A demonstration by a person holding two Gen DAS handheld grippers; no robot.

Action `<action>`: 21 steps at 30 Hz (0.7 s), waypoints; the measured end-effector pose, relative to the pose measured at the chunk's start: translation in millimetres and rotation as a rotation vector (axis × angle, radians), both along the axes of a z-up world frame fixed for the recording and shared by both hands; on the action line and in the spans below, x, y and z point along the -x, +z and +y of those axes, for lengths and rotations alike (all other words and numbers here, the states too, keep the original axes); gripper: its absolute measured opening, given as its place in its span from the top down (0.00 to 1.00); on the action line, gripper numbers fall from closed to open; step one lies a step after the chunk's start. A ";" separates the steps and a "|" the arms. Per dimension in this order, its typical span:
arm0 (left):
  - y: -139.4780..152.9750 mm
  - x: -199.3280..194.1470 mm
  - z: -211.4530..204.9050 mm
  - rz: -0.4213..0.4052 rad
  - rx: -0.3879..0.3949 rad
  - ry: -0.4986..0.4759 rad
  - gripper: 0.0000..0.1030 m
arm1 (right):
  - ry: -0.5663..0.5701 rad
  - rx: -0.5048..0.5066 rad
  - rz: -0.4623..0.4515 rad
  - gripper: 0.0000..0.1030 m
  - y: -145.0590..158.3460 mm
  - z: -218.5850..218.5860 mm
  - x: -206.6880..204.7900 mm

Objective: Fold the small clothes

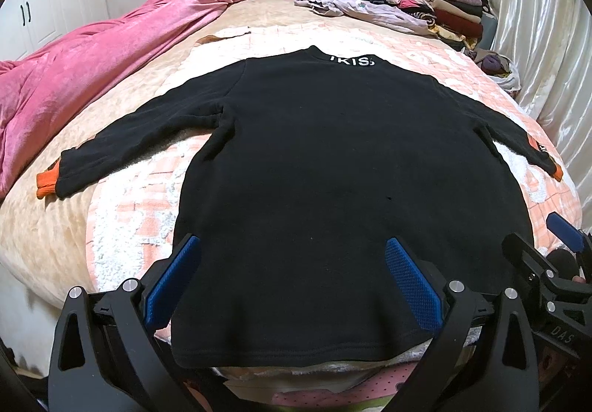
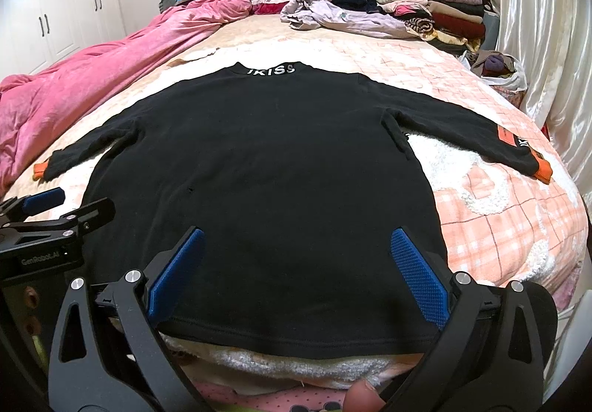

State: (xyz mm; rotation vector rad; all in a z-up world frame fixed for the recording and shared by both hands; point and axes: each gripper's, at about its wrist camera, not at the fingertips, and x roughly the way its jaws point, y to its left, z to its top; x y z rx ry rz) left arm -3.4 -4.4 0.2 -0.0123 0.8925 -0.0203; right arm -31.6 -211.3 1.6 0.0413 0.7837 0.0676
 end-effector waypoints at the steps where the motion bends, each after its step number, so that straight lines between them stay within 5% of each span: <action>1: 0.2 0.1 -0.2 -0.001 -0.001 0.000 0.04 | 0.001 -0.001 0.000 0.08 0.0 0.0 0.1; 21: 0.2 -1.0 -1.3 0.001 -0.003 -0.001 0.04 | 0.000 -0.001 -0.003 0.08 0.5 -1.6 -0.4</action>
